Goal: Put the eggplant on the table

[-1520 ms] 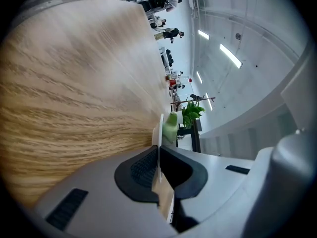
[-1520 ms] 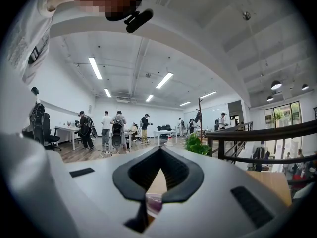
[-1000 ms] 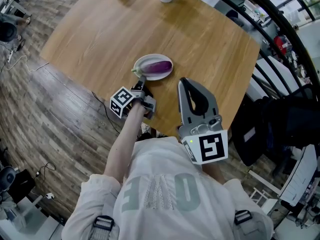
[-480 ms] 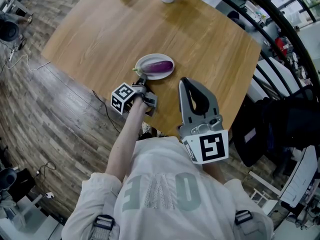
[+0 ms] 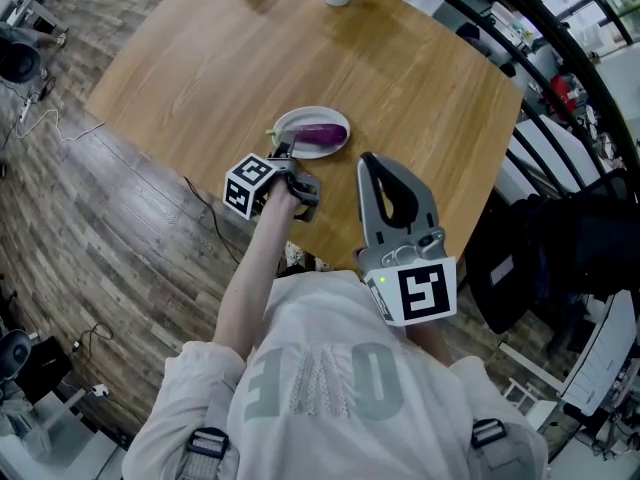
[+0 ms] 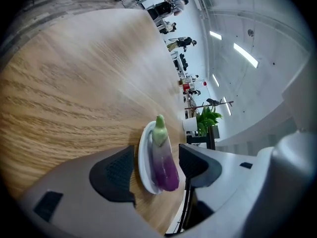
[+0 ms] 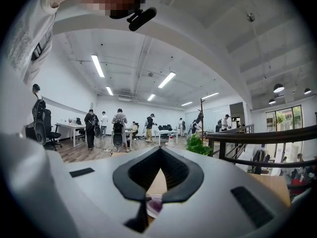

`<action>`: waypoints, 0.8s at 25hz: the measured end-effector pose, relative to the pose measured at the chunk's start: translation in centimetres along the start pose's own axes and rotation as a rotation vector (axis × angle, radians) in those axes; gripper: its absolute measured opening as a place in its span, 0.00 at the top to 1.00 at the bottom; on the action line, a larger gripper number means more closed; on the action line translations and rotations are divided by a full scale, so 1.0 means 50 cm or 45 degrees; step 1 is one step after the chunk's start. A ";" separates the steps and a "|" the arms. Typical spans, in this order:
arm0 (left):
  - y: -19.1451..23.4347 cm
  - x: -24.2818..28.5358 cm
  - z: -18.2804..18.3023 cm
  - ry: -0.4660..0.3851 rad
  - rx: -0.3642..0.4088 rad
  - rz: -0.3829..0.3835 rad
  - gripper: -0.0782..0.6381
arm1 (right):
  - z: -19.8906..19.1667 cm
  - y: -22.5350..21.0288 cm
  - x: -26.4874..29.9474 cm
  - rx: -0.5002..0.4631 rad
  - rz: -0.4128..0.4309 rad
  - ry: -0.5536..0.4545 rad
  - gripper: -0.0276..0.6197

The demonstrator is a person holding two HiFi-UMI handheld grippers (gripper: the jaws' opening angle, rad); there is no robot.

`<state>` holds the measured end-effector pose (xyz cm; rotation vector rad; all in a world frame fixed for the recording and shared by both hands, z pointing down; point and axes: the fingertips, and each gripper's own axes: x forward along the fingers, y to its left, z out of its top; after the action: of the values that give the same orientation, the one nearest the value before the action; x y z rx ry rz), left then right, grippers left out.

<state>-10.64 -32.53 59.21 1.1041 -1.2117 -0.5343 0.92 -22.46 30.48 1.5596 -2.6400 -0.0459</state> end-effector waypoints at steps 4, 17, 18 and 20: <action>0.004 -0.015 -0.006 0.001 -0.017 0.007 0.50 | 0.003 0.001 -0.002 -0.001 0.002 -0.009 0.93; -0.364 -0.168 0.038 -0.247 0.591 -0.570 0.49 | 0.033 0.017 -0.003 0.003 0.015 -0.074 0.93; -0.404 -0.191 0.039 -0.282 0.661 -0.634 0.49 | 0.038 0.017 -0.003 0.003 0.014 -0.087 0.93; -0.473 -0.240 0.039 -0.369 0.825 -0.739 0.49 | 0.050 0.016 -0.001 0.014 0.016 -0.121 0.93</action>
<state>-11.24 -33.25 32.62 2.0157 -1.3516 -0.7855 0.05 -22.05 28.02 1.5821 -2.7256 -0.1079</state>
